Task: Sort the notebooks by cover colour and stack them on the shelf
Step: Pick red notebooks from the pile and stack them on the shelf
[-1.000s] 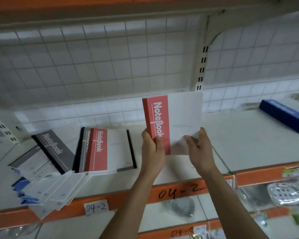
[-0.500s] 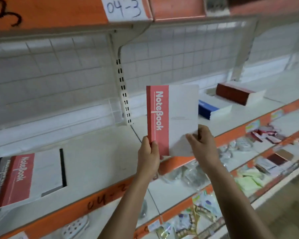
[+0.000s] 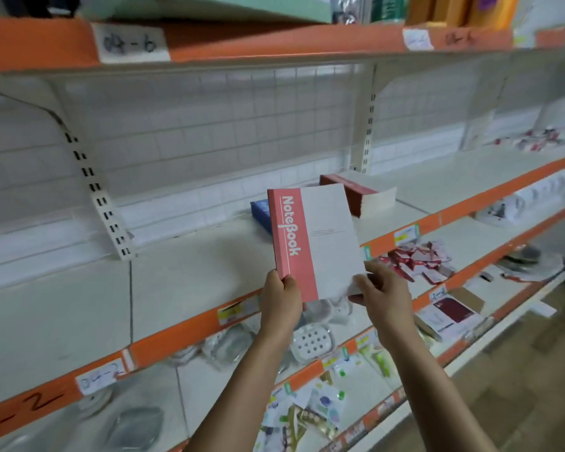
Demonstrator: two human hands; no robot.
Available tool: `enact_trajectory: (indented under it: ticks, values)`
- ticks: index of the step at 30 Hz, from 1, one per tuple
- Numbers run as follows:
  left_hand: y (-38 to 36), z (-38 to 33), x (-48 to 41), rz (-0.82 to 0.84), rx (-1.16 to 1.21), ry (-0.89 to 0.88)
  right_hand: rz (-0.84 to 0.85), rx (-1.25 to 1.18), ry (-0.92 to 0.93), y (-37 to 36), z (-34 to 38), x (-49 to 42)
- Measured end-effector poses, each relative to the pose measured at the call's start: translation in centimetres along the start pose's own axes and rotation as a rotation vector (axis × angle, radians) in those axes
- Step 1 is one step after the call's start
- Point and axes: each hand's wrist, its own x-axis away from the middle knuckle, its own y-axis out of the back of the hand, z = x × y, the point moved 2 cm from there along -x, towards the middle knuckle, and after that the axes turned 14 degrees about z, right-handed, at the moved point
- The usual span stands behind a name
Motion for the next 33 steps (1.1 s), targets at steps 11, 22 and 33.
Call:
enact_trajectory:
  ticks: [11,22,33]
  values:
    - [-8.6,-2.5,-8.9,0.036,0.05,-0.003,-0.064,-0.021,0.036,6.9,-1.6,-9.8]
    - [-14.5,-7.0,-19.7,0.158,-0.121,-0.193,-0.065,0.096,0.044,12.4,-2.1,-24.5]
    - [-18.2,-8.9,-27.6,0.023,-0.414,-0.178,0.1,0.195,0.061,17.2,-2.1,-35.7]
